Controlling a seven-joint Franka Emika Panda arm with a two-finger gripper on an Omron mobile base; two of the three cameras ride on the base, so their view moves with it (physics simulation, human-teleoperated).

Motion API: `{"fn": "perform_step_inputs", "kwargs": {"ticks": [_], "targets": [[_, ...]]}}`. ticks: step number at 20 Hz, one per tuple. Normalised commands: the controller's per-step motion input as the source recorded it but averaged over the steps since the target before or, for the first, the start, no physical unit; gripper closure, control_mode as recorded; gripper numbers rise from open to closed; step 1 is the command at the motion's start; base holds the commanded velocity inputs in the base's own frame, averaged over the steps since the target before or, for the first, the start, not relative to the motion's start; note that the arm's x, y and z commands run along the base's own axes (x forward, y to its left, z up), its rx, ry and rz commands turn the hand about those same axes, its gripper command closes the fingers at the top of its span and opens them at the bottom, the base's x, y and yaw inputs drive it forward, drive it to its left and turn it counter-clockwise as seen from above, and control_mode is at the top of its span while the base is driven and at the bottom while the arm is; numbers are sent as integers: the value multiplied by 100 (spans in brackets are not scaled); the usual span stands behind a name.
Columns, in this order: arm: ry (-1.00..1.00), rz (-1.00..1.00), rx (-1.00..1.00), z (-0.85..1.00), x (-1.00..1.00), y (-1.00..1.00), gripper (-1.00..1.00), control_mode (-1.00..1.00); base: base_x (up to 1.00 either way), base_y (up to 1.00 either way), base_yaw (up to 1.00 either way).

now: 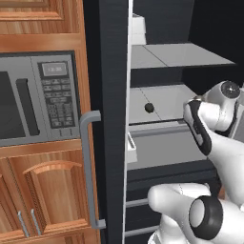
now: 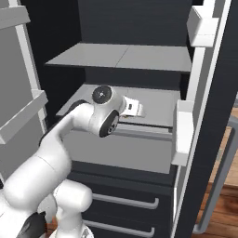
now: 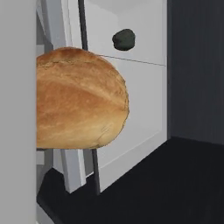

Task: Move the bell pepper and bread from the top shelf to the second highest shelf to make space. Then, place the pitcher from the counter on the cleared top shelf.

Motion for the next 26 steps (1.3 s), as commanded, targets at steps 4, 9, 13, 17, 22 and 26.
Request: {"fn": "perform_step_inputs", "kwargs": {"ticks": [4,9,13,17,22,26], "targets": [[0,15,2,-43,38,0,100,-100,0,0,0],[2,11,8,-13,81,0,100,-100,0,0,0],[11,3,4,0,91,-2,100,-100,0,0,0],[5,0,4,-3,81,-18,100,-100,0,0,0],[0,0,0,-39,64,-29,100,-100,0,0,0],[1,0,0,-70,68,-9,-100,-100,0,0,0]]}}
